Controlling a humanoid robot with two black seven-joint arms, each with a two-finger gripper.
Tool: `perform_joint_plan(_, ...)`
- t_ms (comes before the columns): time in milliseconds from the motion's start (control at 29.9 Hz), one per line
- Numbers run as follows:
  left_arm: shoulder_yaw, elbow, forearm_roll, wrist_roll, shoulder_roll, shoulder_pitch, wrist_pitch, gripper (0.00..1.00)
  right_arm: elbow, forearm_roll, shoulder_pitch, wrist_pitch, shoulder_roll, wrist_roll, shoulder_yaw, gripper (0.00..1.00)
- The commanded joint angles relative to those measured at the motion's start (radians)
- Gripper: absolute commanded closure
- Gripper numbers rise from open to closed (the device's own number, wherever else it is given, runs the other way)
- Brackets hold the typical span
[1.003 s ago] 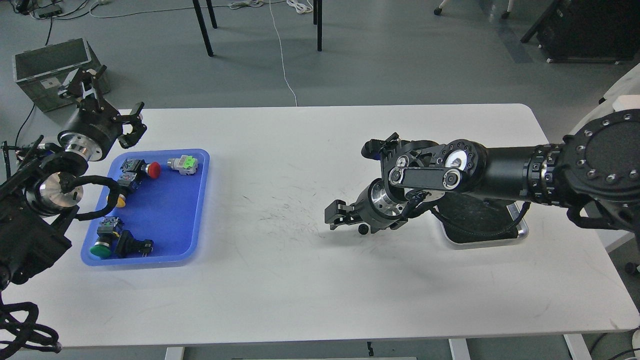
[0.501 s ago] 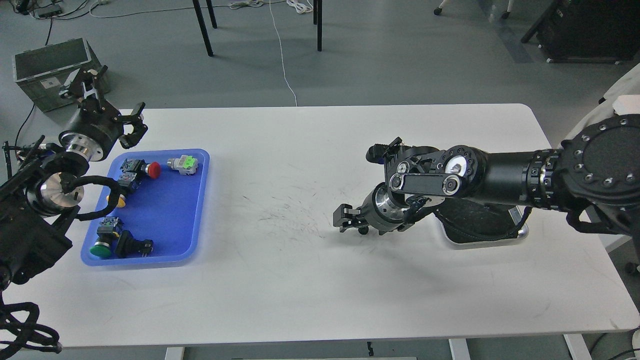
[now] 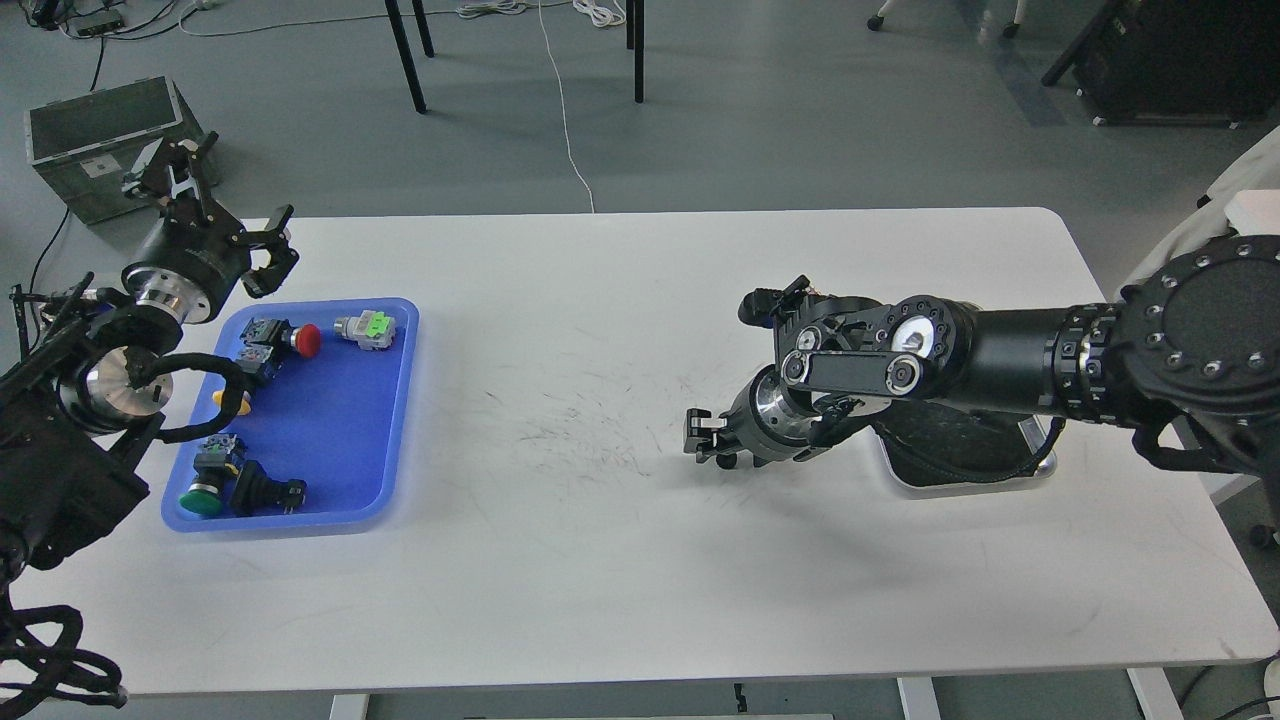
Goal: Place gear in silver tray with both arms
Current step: 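Close the right gripper on the black gear, then lift the gear and carry it toward the silver tray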
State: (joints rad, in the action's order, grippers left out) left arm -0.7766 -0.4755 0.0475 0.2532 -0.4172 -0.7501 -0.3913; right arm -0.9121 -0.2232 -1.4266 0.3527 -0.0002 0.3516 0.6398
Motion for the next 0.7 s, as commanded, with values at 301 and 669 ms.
perform_joint_plan(301,0.0,0.0,0.0,0.0,0.002,0.002,0.0,0.02,0.01,-0.021,-0.005,0.011,0.0,-0.002,0.001,0.96)
perform_joint_plan(669,0.0,0.0,0.0,0.0,0.002,0.002,0.003,0.02,0.021,-0.022,-0.015,0.015,0.0,-0.003,0.001,0.98)
